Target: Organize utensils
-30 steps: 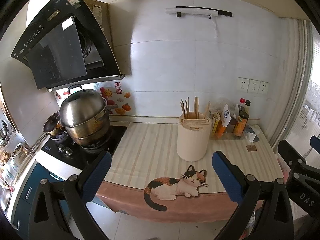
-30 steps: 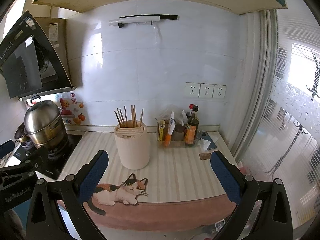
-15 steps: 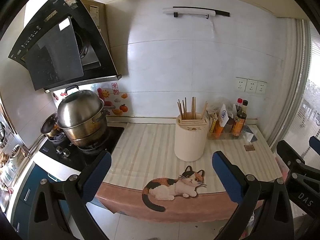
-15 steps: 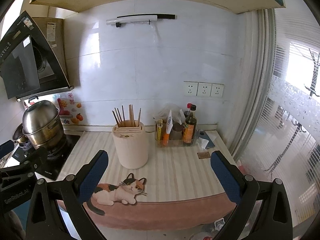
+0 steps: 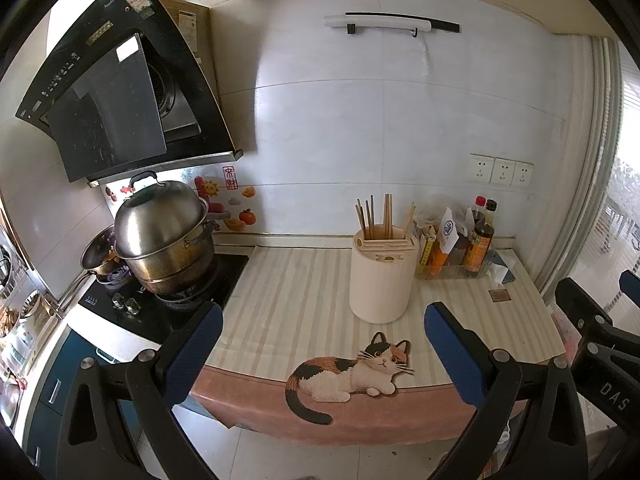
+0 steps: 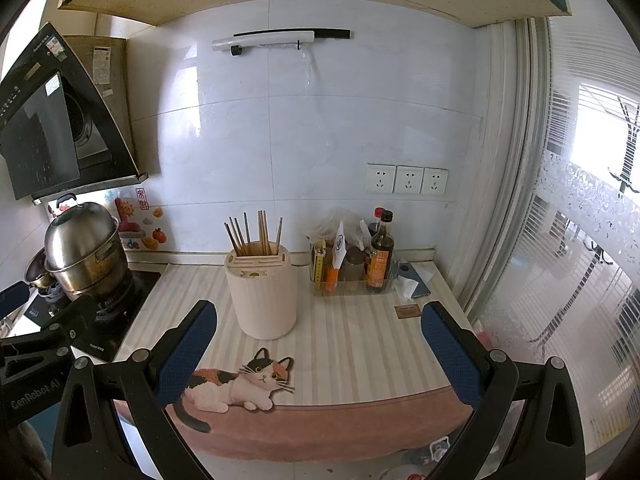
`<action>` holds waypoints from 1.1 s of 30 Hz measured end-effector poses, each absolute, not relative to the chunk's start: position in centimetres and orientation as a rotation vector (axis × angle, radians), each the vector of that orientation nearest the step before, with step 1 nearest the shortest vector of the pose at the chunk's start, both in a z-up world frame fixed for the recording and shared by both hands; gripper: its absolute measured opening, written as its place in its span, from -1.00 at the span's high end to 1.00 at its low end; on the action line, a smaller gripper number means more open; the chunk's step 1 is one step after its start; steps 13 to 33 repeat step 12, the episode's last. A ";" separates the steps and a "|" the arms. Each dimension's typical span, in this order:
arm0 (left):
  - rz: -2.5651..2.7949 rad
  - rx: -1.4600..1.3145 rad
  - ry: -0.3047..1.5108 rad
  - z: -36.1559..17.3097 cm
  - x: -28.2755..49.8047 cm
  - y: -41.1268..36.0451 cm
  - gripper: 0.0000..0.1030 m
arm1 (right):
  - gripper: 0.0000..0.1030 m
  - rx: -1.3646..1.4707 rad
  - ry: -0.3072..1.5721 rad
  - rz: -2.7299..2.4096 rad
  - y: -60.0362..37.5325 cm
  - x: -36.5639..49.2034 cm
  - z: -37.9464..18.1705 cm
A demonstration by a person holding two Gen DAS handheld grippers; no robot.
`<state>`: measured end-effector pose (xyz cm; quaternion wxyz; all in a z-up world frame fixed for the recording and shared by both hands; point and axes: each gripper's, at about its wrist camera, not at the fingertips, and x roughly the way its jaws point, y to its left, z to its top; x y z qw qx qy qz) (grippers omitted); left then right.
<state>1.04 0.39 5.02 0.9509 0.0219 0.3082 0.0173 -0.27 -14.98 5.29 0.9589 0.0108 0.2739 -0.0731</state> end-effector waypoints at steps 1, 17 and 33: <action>0.035 0.044 0.627 5.0 1.0 0.4 -1.00 | -1.00 0.021 0.555 -0.149 -15.0 -0.3 5.3; 0.031 0.041 0.622 5.0 1.5 0.6 -1.00 | -1.00 0.020 0.552 -0.149 -15.0 0.0 5.4; 0.031 0.041 0.622 5.0 1.5 0.6 -1.00 | -1.00 0.020 0.552 -0.149 -15.0 0.0 5.4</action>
